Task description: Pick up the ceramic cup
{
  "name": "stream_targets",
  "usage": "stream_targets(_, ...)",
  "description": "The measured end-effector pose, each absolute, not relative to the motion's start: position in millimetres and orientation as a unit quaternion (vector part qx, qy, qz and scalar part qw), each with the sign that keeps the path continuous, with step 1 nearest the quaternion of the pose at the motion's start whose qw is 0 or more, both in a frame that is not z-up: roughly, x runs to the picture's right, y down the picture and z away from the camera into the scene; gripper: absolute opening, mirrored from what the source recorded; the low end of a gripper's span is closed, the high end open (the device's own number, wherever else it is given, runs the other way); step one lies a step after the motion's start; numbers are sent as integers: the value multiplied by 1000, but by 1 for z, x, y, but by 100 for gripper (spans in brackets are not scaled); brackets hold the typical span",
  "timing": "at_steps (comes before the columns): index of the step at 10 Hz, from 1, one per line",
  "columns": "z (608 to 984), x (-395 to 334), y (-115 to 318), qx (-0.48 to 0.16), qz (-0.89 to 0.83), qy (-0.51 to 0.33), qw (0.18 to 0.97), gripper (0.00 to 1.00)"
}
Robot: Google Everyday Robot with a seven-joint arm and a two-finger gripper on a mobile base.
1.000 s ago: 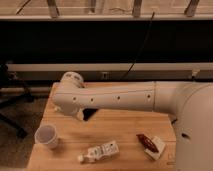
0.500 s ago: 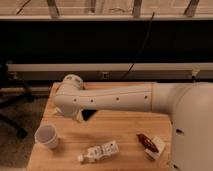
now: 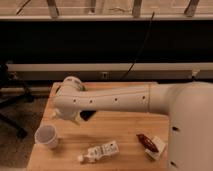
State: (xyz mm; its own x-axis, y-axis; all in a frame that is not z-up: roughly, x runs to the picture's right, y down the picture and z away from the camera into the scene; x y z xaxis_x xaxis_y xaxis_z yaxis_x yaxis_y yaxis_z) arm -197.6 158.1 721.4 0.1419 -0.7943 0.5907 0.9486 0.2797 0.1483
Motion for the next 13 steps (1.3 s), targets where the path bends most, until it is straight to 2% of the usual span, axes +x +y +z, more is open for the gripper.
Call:
stream_targets(4,721,-200,163,-130,-592,-303,736,80)
stream_targets(13,713,-215,212,-135,-619,-340,695,80)
